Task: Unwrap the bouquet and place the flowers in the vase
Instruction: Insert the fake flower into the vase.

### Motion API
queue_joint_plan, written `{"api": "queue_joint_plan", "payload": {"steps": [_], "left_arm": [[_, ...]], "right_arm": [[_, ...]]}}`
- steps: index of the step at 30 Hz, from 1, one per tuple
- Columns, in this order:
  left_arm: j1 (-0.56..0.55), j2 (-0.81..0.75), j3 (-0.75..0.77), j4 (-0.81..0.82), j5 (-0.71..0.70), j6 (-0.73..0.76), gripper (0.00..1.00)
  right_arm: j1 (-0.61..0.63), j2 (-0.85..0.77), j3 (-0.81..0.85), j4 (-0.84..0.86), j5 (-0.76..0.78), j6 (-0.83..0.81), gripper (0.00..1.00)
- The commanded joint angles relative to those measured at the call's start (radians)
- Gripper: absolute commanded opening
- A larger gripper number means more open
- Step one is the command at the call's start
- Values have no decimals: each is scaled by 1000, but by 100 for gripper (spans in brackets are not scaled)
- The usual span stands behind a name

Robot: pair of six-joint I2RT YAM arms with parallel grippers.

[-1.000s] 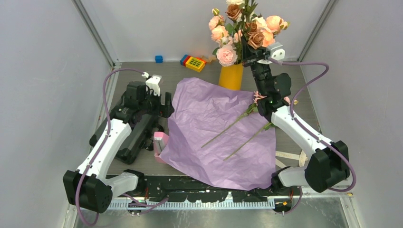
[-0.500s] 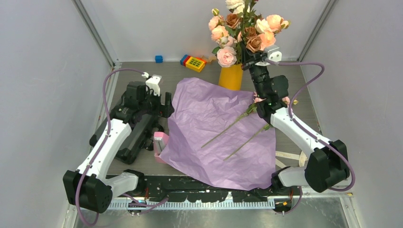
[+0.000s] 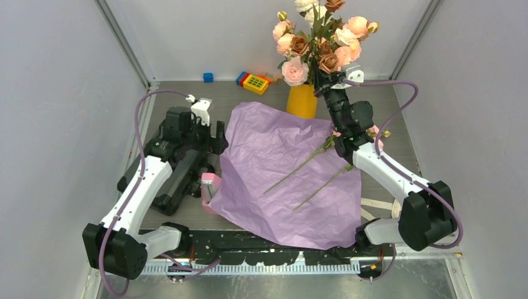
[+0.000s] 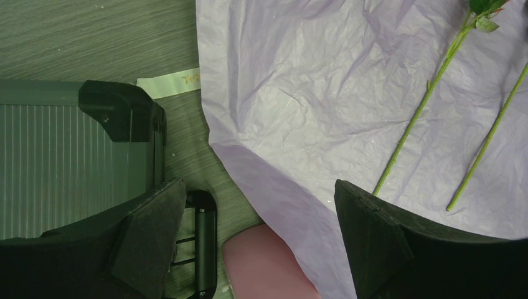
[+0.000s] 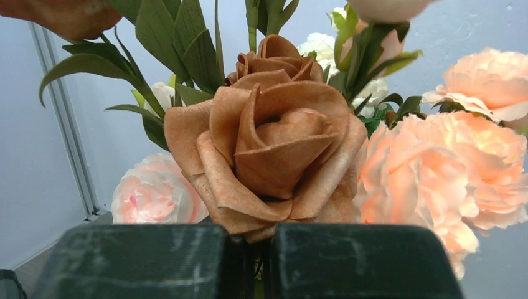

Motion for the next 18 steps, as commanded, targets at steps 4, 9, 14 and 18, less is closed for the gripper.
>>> {"api": "queue_joint_plan", "payload": {"steps": [4,9,14,18], "left_arm": [[5,-21,-4,32,5,7,92],[5,-22,-4,32,5,7,91],[5,-24,-5,32,4,7,91],[5,-28,-4,32,4,7,91]], "right_arm": [[6,21,-35,-11,35,28,0],[7,33,-46,-11,41,36,0],[7,31,-59,-7,50,45,0],[8,22,-66,-9,51,54,5]]}}
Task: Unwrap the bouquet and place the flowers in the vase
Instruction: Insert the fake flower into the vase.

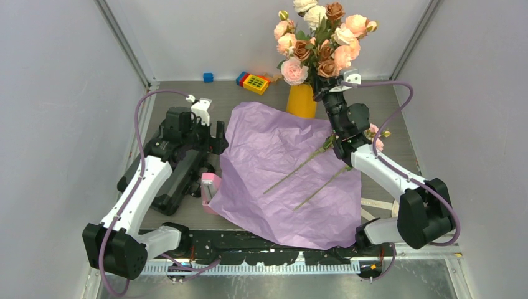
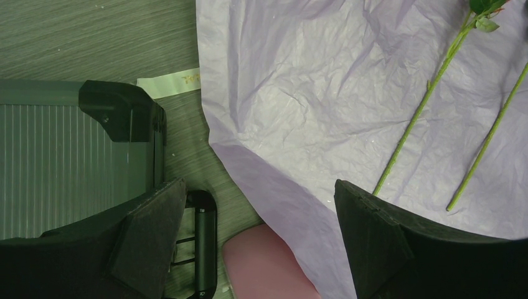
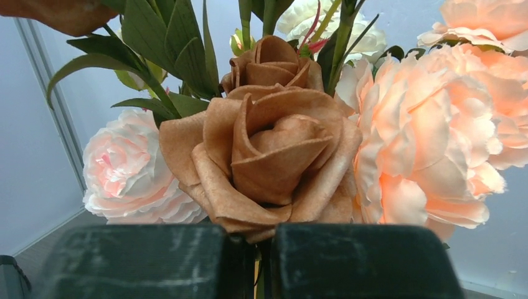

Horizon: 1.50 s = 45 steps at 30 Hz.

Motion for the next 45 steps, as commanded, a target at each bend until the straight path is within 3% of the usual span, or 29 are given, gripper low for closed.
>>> {"api": "queue_joint_plan", "payload": {"steps": [1,30,37,45], "left_arm": [[5,-27,-5,32,4,7,91],[5,-42,-9,32,7,4,91],[5,-49,-17,40,2,0,91],[5,-61,-18,40,-23,0,91]], "right_arm": [[8,3,-17,-14,26,24,6],[18,-113,-96,-124,115,28,56],[19,-190,-137,-197,147,28,63],[20,-289,-194,-312,242,75,63]]}}
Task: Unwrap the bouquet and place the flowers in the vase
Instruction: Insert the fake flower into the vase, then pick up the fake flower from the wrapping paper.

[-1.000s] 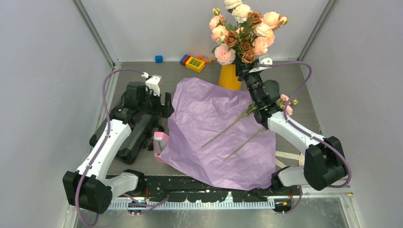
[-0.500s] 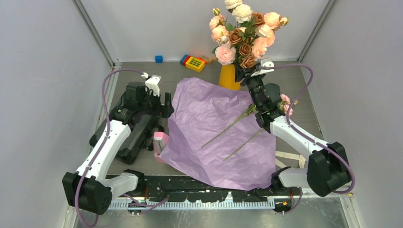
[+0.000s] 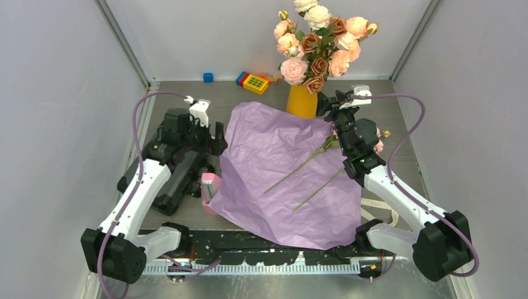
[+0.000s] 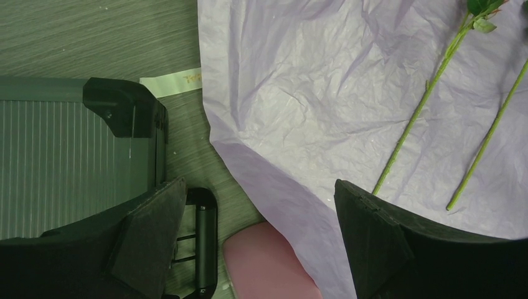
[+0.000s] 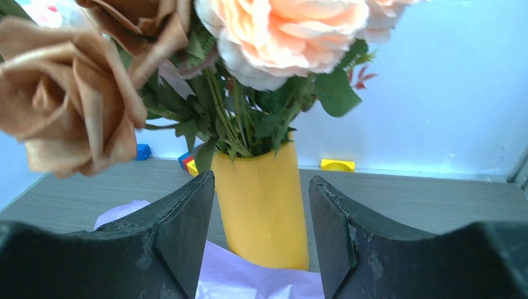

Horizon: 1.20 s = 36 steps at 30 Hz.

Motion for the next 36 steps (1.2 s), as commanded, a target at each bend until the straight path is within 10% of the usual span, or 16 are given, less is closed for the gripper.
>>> {"api": "queue_joint_plan", "payload": {"steps": [1,17,28,36], "left_arm": [[5,-35,-7,41,-24,0,91],[5,-73,-24,59,-51,-8,91],[5,-94,-27,54,-46,-6,91],[5,-106,-30,50,-44,-5,92]], "right_arm": [[8,-62,-40,-44,98,30,63],[-210,-341,-118,-607,251,352,66],[-678,-249,-148,-902,-116,619,71],[-729,-145,-175,-845,-230,676,71]]}}
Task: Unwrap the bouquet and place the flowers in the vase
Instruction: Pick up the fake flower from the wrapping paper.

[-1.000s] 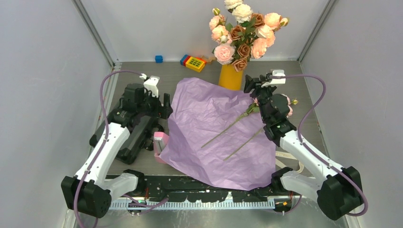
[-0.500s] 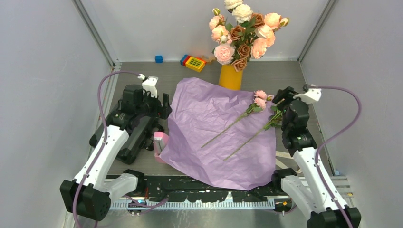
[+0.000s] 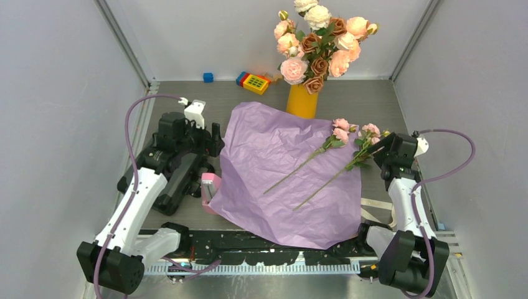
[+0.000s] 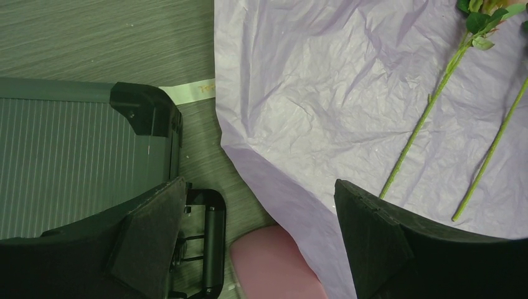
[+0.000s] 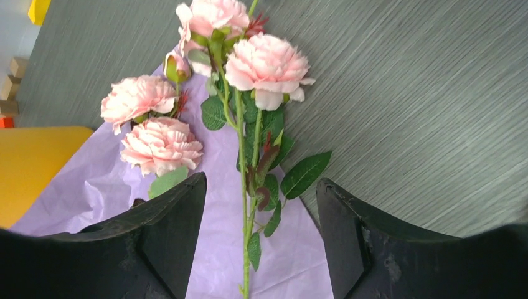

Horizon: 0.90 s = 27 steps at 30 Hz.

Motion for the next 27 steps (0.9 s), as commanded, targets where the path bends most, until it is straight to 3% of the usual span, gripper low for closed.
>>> {"api": "queue_joint_plan", "payload": {"steps": [1,4,6,12,27], "left_arm": [[5,-22,0,31,-1,-1,92],[5,-24,2,31,3,-1,92],[5,-25,0,30,1,-1,92],[5,-28,0,30,2,-1,92],[5,-20,0,30,8,-4,92]], "right_arm": [[-6,25,-6,45,-82,58,71],[-7,49,-8,56,-83,68,72],[-6,71,-9,56,-83,74,80],[-7,112,-39,76,-84,108,85],[-6,240,-93,198,-139,213,86]]}}
